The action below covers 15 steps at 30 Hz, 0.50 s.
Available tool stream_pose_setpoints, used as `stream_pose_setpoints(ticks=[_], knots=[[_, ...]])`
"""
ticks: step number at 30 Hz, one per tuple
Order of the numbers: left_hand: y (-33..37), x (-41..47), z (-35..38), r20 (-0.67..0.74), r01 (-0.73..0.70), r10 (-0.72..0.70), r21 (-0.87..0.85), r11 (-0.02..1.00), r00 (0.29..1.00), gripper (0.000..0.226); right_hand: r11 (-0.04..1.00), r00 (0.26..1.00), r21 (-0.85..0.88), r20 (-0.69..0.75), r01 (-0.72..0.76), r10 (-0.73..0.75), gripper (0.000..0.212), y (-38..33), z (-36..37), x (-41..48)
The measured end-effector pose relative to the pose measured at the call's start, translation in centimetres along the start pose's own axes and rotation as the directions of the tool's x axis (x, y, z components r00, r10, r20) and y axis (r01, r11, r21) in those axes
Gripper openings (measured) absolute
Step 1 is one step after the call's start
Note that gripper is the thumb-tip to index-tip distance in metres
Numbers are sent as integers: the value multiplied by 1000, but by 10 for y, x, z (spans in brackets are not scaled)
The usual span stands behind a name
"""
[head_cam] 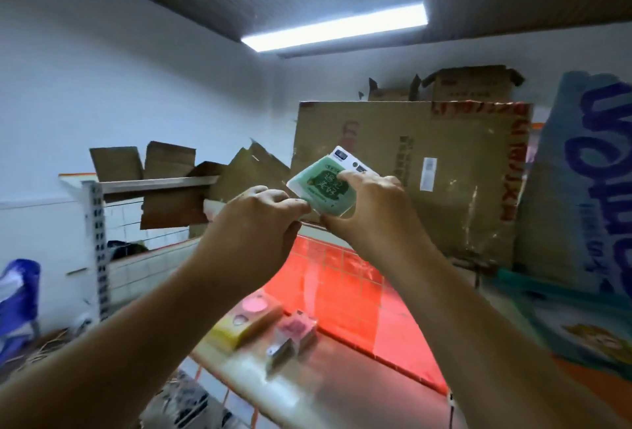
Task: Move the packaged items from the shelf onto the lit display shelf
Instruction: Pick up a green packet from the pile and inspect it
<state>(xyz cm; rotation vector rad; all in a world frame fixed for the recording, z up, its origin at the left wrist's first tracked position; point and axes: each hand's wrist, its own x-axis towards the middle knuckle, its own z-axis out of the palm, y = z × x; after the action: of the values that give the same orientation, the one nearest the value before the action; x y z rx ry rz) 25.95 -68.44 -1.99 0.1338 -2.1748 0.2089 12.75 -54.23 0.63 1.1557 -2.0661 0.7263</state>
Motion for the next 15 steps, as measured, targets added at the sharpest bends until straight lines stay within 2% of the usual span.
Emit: stream_pose_setpoints(ticks=[3, 6, 8, 11, 15], knots=[[-34, -26, 2, 75, 71, -70, -2, 998, 995, 25, 999, 999, 34, 29, 26, -27, 60, -27, 40, 2], [-59, -43, 9, 124, 101, -99, -7, 995, 987, 14, 997, 998, 80, 66, 17, -23, 68, -41, 75, 2], [-72, -47, 17, 145, 114, -110, -19, 993, 983, 16, 994, 995, 106, 98, 1, -11, 72, -43, 94, 3], [-85, -52, 35, 169, 157, -146, -54, 986, 975, 25, 996, 988, 82, 153, -27, 14, 60, -41, 118, 6], [-97, -58, 70, 232, 206, -185, -71, 976, 955, 22, 996, 978, 76, 205, -51, 34, 57, -24, 152, 7]])
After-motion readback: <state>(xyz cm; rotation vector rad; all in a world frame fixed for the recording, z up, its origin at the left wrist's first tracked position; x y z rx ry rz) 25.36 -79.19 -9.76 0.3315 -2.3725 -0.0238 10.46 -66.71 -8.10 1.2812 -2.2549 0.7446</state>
